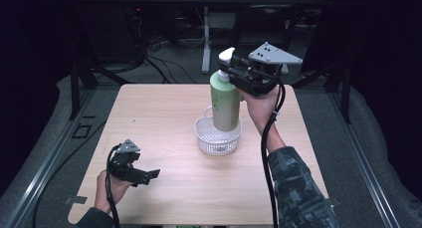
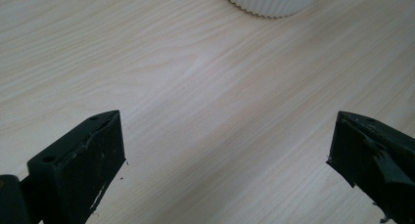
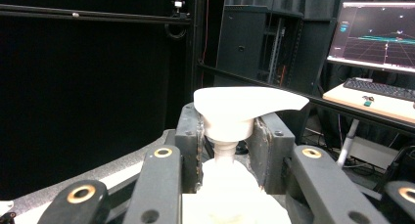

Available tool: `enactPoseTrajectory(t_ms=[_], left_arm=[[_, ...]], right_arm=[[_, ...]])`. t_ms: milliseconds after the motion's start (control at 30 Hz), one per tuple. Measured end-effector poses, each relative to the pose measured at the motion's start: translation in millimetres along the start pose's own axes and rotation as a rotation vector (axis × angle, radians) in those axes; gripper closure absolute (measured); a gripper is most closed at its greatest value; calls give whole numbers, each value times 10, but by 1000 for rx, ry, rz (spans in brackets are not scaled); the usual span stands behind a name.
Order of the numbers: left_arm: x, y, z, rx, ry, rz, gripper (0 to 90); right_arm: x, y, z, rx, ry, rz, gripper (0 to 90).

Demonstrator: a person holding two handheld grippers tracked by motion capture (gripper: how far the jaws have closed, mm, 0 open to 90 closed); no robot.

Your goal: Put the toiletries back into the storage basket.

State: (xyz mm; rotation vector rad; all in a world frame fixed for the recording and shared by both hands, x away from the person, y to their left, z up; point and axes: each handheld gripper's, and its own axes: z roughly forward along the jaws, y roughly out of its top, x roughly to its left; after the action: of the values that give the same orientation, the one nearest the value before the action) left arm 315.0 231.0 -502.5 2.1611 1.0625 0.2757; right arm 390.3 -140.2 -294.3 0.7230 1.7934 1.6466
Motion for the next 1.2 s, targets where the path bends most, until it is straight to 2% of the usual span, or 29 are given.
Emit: enactPoseTrajectory(t_ms=[500,1200], left_arm=[[-1,0,0,-1,0,0,0],[-1,-3,2,-5,1,-3,0]], right_arm=[[-8,-98,97,3,-3,23,682],[-3,-330,211,32,0,43,682]])
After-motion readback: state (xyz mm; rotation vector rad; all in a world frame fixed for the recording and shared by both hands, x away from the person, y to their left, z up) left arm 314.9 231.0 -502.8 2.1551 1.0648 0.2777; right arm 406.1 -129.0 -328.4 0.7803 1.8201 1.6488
